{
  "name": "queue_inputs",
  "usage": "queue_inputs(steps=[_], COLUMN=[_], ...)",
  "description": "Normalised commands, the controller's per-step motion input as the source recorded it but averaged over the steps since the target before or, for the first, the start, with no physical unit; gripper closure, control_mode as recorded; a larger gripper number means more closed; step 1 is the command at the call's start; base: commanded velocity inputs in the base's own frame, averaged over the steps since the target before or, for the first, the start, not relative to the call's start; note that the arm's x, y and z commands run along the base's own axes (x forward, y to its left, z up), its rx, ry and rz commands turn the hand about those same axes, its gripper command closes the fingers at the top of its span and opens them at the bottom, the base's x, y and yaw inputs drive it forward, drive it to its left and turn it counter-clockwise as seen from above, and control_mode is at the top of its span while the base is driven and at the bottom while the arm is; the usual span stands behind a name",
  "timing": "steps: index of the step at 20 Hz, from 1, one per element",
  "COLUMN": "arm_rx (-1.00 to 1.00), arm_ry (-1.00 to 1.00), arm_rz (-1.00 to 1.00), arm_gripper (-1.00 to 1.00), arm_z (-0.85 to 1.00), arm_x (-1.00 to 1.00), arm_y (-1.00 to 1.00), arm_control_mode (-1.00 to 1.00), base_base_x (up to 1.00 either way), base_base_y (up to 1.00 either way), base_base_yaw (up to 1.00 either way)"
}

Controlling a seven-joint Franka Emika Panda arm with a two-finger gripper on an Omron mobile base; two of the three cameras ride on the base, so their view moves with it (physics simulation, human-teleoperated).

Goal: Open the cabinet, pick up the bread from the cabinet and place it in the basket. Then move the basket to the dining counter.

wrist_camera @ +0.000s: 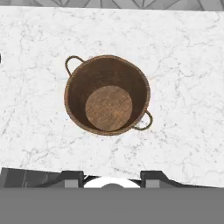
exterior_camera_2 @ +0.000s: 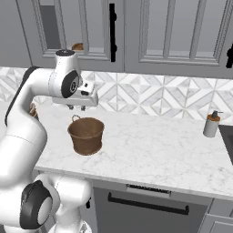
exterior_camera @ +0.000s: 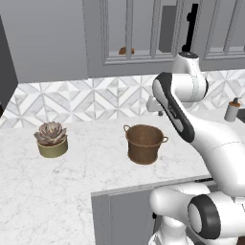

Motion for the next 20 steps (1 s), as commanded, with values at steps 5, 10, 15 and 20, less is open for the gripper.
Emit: queue_inputs(steps=[5, 10, 15, 20], arm_rx=[0.01, -0.04, 0.00, 0.00], arm_ry=[0.00, -0.22, -0.39, -0.27], arm_rz=[-0.06, -0.19, -0.11, -0.02], arm_gripper=[-1.00, -1.00, -1.00, -1.00], arm_z=[0.00, 0.30, 0.92, 1.00], arm_x=[-0.04, 0.00, 0.00, 0.00], arm_y=[-0.33, -0.24, -0.06, -0.24], arm_control_mode=[-1.00, -1.00, -1.00, -1.00], base_base_x=[0.00, 0.00, 0.00, 0.00], base_base_y=[0.00, 0.00, 0.00, 0.00], base_base_yaw=[0.00, 0.00, 0.00, 0.00])
